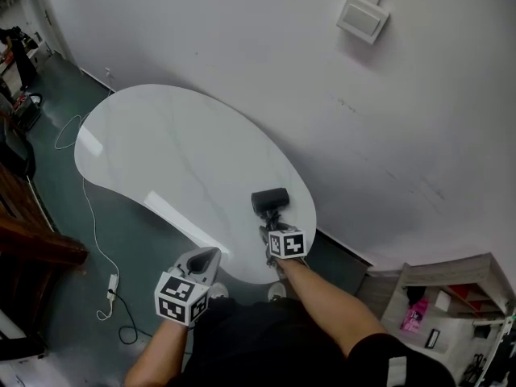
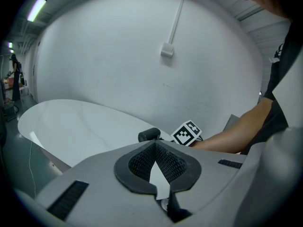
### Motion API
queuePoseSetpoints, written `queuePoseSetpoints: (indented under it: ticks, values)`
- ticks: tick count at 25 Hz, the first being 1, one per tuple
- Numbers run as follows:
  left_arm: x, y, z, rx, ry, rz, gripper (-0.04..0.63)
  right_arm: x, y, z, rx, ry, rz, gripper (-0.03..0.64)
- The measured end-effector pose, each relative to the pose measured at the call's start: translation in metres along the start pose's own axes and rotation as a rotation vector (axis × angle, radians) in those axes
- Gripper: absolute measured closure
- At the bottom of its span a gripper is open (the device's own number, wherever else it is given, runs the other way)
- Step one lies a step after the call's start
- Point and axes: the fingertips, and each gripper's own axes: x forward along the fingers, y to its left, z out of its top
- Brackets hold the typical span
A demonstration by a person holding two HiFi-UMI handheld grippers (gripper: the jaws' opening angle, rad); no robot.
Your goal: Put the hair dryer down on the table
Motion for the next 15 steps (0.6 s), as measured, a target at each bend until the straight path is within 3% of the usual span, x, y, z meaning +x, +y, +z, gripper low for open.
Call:
queuePoseSetpoints:
  ticks: [7, 15]
  values:
    - [0.009, -0.004, 0.007, 0.043, 0.015, -0.035, 0.584, 0.004, 0.005, -0.008, -0.04, 0.093, 0.033, 0.393]
    - [0.02, -0.012, 0.015, 0.074, 0.021, -0.084, 0.584, -0.034, 0.0, -0.001, 0.006, 0.038, 0.051, 0.383]
